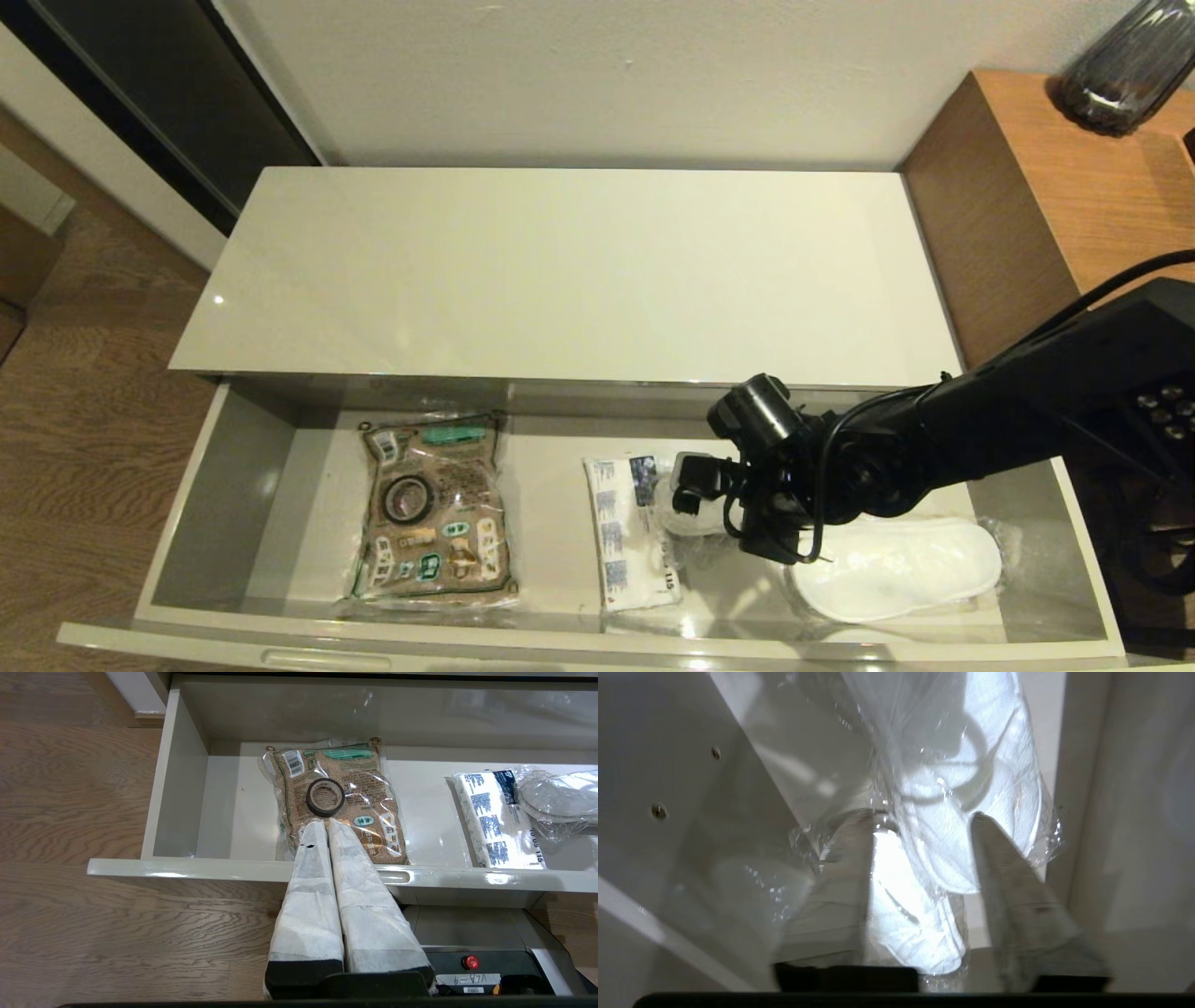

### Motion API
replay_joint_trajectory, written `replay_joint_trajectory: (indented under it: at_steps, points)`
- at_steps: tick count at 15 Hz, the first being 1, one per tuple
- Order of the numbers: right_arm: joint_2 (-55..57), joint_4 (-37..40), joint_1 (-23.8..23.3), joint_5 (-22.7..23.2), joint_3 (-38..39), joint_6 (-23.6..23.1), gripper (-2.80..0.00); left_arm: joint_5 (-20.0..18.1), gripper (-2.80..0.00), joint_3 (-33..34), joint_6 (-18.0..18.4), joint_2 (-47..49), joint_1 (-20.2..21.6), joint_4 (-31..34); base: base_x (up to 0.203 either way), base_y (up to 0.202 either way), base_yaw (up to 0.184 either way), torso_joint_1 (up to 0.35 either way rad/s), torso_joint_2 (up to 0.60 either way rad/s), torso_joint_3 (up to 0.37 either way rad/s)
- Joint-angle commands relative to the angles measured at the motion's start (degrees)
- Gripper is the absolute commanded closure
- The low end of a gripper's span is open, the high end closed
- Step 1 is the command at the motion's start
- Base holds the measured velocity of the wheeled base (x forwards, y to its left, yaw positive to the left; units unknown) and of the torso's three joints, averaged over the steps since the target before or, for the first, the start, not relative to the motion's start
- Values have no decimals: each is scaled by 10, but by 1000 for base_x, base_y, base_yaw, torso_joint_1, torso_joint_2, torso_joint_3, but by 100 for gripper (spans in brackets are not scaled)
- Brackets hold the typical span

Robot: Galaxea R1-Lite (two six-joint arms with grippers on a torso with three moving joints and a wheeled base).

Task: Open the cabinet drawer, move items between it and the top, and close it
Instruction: Take out the disposable slippers from the drawer

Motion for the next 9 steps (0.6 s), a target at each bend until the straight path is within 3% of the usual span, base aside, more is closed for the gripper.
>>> replay_joint_trajectory:
  at_steps: [1,3,9]
  points:
    - [16,-30,0,-6,0,-3,-280,0,0,0,0,1,0,0,0,0,0,0,0,0]
    - [38,-62,0,-24,-10,-1,-280,0,0,0,0,1,0,-1,0,0,0,0,0,0]
    - [125,-109,-4,-19,-55,-4,-280,0,0,0,0,1,0,-1,0,0,0,0,0,0]
